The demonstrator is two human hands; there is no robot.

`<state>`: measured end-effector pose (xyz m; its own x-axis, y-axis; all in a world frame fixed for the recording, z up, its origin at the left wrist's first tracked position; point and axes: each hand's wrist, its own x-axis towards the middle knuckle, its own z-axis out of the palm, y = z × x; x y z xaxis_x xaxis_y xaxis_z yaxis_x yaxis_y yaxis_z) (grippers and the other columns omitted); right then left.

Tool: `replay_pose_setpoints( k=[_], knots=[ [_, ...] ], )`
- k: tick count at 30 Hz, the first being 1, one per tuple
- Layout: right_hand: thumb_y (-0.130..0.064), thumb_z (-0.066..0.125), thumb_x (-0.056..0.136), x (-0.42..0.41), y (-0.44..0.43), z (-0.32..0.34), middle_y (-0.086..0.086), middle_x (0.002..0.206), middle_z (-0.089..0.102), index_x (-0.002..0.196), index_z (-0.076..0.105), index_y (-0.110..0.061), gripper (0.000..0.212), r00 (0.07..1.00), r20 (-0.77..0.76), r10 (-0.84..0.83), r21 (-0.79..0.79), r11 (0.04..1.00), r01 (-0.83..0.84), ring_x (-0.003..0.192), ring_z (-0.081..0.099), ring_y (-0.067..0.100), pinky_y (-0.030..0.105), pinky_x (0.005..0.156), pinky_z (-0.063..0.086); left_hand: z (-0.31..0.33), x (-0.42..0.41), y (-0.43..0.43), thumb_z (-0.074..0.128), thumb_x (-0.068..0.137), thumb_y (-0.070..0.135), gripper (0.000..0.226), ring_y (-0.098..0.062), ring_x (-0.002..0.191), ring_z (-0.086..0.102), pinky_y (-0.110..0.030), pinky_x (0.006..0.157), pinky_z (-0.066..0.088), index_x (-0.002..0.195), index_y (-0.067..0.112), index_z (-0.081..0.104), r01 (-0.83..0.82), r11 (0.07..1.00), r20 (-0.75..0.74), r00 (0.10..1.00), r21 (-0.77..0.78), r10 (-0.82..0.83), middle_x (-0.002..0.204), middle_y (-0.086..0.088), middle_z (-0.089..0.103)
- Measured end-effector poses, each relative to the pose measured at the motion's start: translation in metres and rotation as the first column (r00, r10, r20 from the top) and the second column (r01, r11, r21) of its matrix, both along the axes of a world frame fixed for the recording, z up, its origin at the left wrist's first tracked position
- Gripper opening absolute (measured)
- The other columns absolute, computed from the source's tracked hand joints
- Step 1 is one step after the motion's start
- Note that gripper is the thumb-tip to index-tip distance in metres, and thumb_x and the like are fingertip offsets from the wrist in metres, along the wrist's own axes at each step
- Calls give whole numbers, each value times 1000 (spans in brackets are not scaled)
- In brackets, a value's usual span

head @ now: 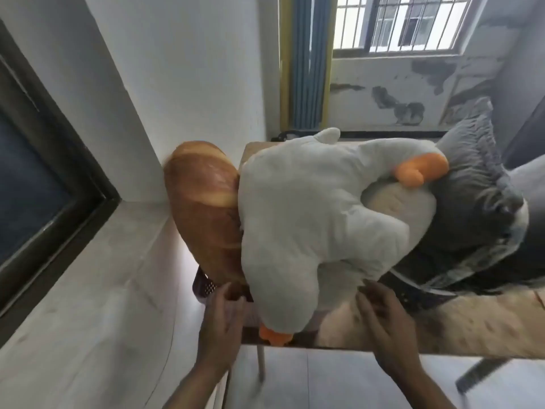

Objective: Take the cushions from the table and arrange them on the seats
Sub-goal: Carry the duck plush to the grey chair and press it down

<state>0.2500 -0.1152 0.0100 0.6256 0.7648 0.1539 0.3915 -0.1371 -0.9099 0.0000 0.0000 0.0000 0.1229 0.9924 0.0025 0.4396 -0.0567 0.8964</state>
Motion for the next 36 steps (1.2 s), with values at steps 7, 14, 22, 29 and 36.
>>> replay_pose_setpoints(
  k=[7, 14, 22, 29, 36],
  knots=[
    [-87, 60, 67, -13, 61, 27, -26, 120, 61, 135, 44, -31, 89, 971, -121, 205, 4, 979, -206, 106, 62, -9, 9, 85, 50, 52, 46, 71, 41, 94, 66, 75, -7, 132, 44, -20, 106, 37, 156, 23, 37, -17, 997, 181, 983, 72, 4, 147, 11, 44],
    [-59, 64, 87, -19, 83, 46, -34, 115, 55, 123, 47, -41, 44, 838, -446, 316, 3, 936, -352, 109, 56, -8, 20, 102, 49, 60, 77, 78, 55, 98, 53, 64, -13, 132, 59, -39, 112, 48, 154, 27, 40, 202, 978, 470, 860, 45, -199, 145, 6, 60],
    [-43, 64, 86, -33, 87, 108, -20, 121, 71, 119, 60, -37, 34, 828, -424, 367, 268, 924, -272, 126, 62, 7, 31, 111, 48, 143, 62, 77, 48, 104, 33, 50, -13, 136, 56, -35, 118, 41, 150, 13, 48, 171, 938, 484, 821, 301, -305, 146, 0, 61],
    [-46, 96, 52, -24, 43, 170, -1, 112, 78, 103, 81, -22, 58, 846, -395, 359, 522, 845, -116, 116, 67, 21, 51, 105, 49, 205, 75, 45, 46, 102, 36, 56, 7, 131, 52, -18, 111, 40, 153, 14, 40, 144, 792, 447, 760, 593, -473, 140, 21, 55],
    [4, 67, 67, 7, -100, 187, -15, 69, 74, 62, 80, -26, 33, 938, -340, 71, 599, 785, 158, 68, 70, -1, 15, 64, 54, 230, 148, -61, 44, 103, 31, 54, -10, 143, 48, -34, 118, 40, 153, 11, 42, 304, 625, 433, 507, 719, -745, 153, 2, 51]
  ],
)
